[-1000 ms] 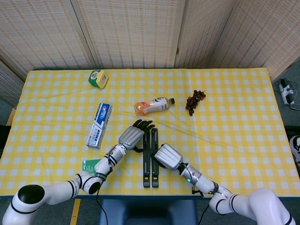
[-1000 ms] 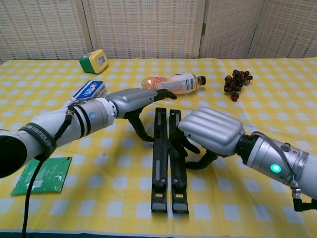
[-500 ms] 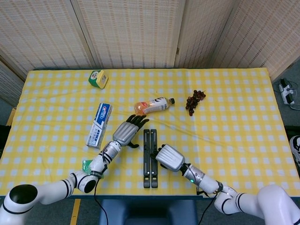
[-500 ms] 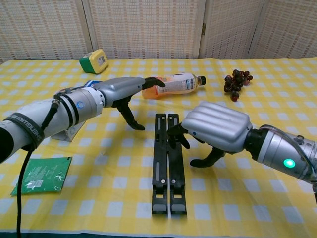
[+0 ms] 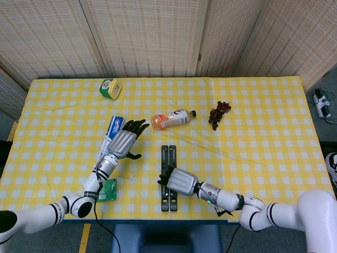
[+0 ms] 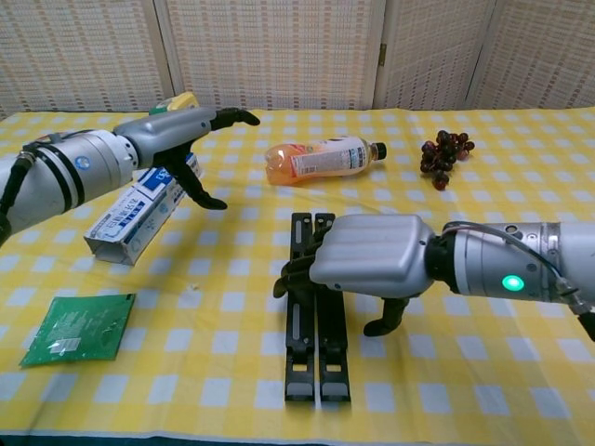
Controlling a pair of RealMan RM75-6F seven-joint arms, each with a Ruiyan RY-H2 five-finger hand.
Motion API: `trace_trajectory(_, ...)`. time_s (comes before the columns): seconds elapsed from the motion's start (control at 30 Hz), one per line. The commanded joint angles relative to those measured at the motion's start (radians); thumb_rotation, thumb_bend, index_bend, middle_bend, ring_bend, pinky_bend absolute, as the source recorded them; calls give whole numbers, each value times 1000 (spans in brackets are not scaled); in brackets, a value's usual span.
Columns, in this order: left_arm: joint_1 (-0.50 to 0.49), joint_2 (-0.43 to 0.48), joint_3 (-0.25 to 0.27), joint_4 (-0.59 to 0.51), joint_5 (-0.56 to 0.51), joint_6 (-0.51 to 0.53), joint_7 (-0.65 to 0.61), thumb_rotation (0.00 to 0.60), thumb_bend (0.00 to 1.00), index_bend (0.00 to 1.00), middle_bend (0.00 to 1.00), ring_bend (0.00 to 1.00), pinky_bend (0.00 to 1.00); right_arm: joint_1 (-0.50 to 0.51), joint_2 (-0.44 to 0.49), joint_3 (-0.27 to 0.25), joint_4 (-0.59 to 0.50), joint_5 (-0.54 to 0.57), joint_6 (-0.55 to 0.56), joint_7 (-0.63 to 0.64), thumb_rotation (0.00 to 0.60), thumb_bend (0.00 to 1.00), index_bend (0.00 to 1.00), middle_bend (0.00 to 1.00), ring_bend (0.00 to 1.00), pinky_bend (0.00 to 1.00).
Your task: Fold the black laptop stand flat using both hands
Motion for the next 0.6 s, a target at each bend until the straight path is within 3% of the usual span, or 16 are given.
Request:
trace_trajectory(0.03,9,13,0,-9,-4,9,-7,600,197,0,0,0,0,26,-6,11,-7,20,-30,-43,600,262,162,178,232,182)
trace_trajectory(0.43,34,51,0,-32,-4,34,-34,600,196,0,0,0,0,56,-41,19,18,50,-57,-106,600,261,184,190,217,164)
trace_trajectory(0.6,44,60,-1,-31,-1,46,-49,600,197,0,0,0,0,59,-61,17,47,46,-40,-106,600,262,434,311,238,163)
